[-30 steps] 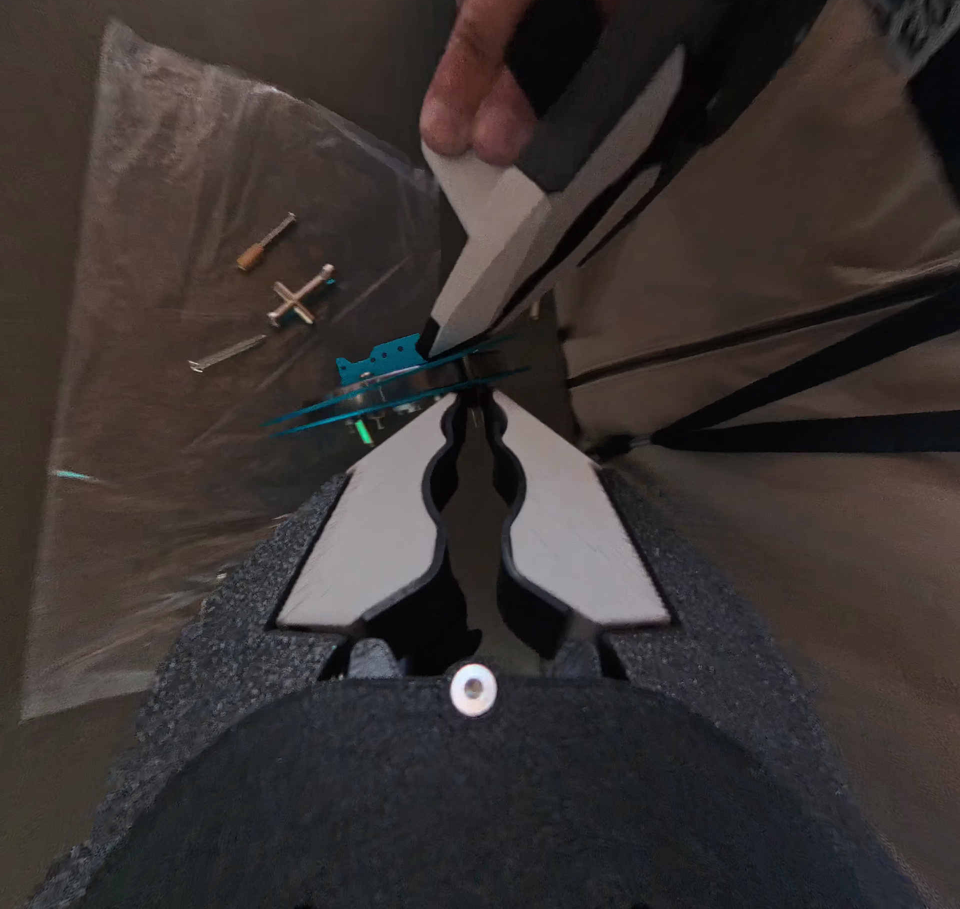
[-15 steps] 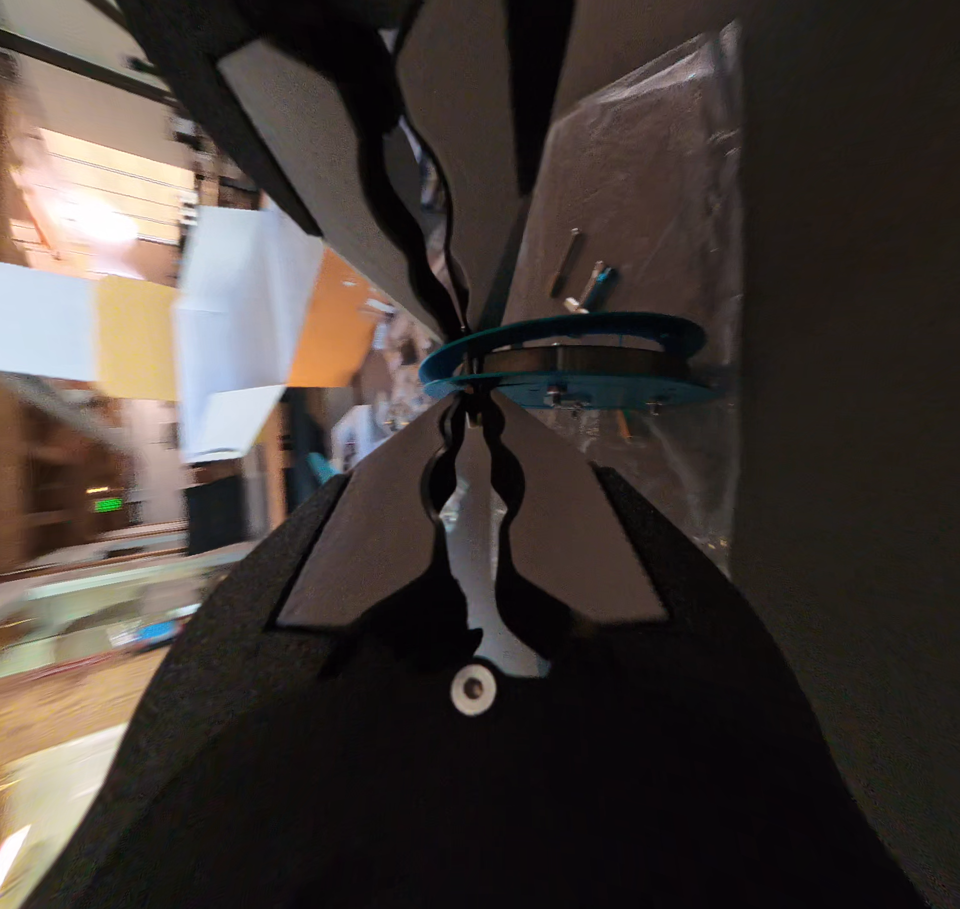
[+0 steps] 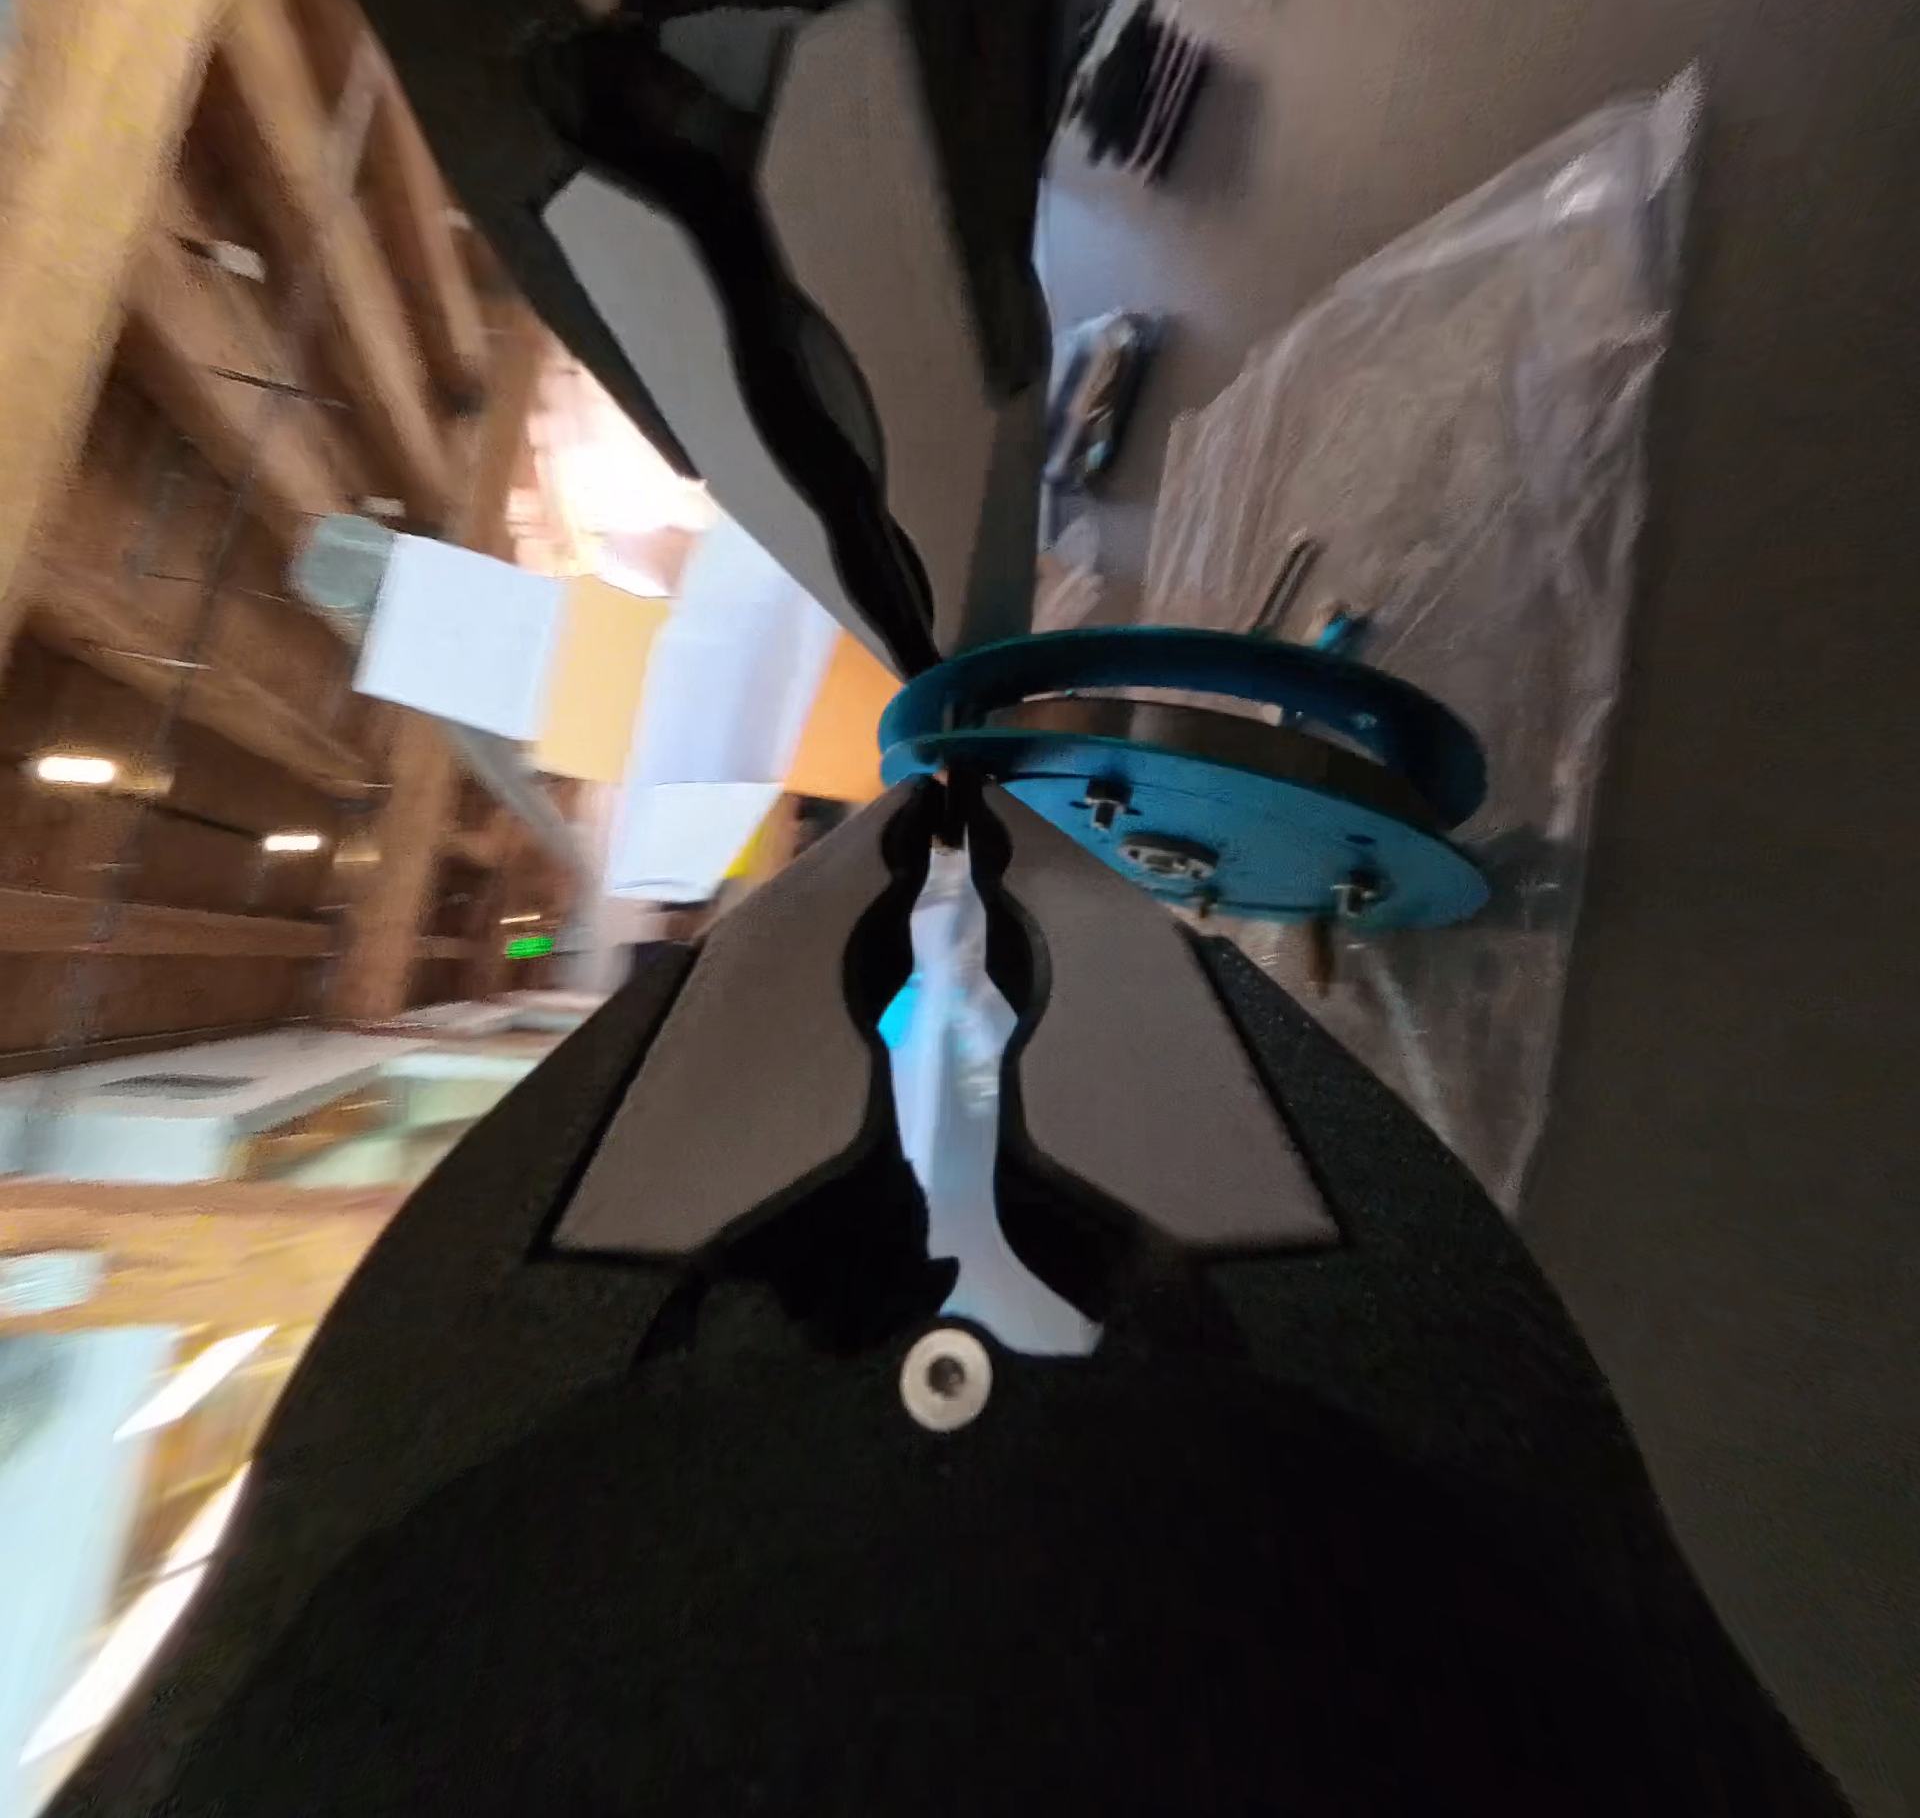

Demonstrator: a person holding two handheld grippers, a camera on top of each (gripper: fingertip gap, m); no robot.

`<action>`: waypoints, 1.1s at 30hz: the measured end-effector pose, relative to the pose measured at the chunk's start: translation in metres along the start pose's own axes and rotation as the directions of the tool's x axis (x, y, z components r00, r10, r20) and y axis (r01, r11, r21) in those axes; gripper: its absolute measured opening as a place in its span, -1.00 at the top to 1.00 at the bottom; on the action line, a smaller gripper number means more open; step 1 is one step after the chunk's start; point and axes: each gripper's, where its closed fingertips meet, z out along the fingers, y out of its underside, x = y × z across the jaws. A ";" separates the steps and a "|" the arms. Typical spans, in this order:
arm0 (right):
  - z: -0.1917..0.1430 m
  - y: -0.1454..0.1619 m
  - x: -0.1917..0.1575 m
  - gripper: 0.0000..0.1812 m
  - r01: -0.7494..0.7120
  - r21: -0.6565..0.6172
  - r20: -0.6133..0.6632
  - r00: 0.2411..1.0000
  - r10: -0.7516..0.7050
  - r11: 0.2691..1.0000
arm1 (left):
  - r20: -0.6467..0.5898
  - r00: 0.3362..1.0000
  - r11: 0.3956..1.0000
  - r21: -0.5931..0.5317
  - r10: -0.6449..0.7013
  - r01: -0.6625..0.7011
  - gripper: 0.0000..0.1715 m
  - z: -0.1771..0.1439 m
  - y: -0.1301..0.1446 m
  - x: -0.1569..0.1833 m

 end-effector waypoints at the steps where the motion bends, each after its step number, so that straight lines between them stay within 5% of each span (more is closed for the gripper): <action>1: -0.001 0.000 -0.001 0.97 0.001 0.003 0.004 1.000 -0.001 1.000 | -0.097 0.991 0.995 0.020 -0.097 0.099 0.94 -0.002 -0.001 0.002; 4: -0.001 -0.005 -0.007 0.97 0.013 0.023 0.017 1.000 -0.014 1.000 | -0.420 0.792 0.886 -0.071 -0.443 0.458 0.88 -0.008 0.000 0.005; 7: 0.000 -0.010 -0.010 0.97 0.031 0.028 0.018 0.999 -0.032 0.999 | -0.634 0.419 0.709 -0.305 -0.650 0.636 0.85 -0.015 0.004 0.008; 10: 0.002 -0.014 -0.011 0.97 0.041 0.031 0.021 0.999 -0.041 0.999 | -0.729 0.070 0.599 -0.499 -0.681 0.626 0.90 -0.024 -0.002 0.009; 13: 0.003 -0.015 -0.010 0.97 0.065 0.017 0.011 0.998 -0.065 0.998 | -0.721 -0.116 0.569 -0.624 -0.683 0.535 0.89 -0.024 -0.001 0.009; 18: 0.003 -0.017 -0.010 0.97 0.066 0.018 0.018 0.998 -0.067 0.998 | -0.670 -0.278 0.564 -0.736 -0.688 0.375 0.94 -0.029 -0.002 0.011; 20: 0.003 -0.018 -0.011 0.97 0.058 0.023 0.027 0.998 -0.059 0.998 | -0.689 -0.260 0.593 -0.719 -0.676 0.364 0.94 -0.029 -0.002 0.012; 22: 0.002 -0.016 -0.009 0.97 0.048 0.018 0.021 0.999 -0.048 0.999 | -0.748 -0.149 0.654 -0.645 -0.647 0.395 0.95 -0.024 -0.001 0.011; 26: 0.001 -0.013 -0.007 0.98 0.002 0.025 0.039 0.999 -0.003 1.000 | -0.813 0.151 0.789 -0.473 -0.562 0.392 0.96 -0.019 0.002 0.011; 30: 0.002 -0.014 -0.006 0.97 0.017 0.013 0.017 1.000 -0.017 1.000 | -0.764 0.541 0.936 -0.278 -0.351 0.214 0.95 -0.013 0.009 0.010; 33: 0.001 -0.013 -0.006 0.97 0.015 0.010 0.016 1.000 -0.015 1.000 | -0.660 0.716 0.972 -0.201 -0.229 0.126 0.95 -0.009 0.009 0.009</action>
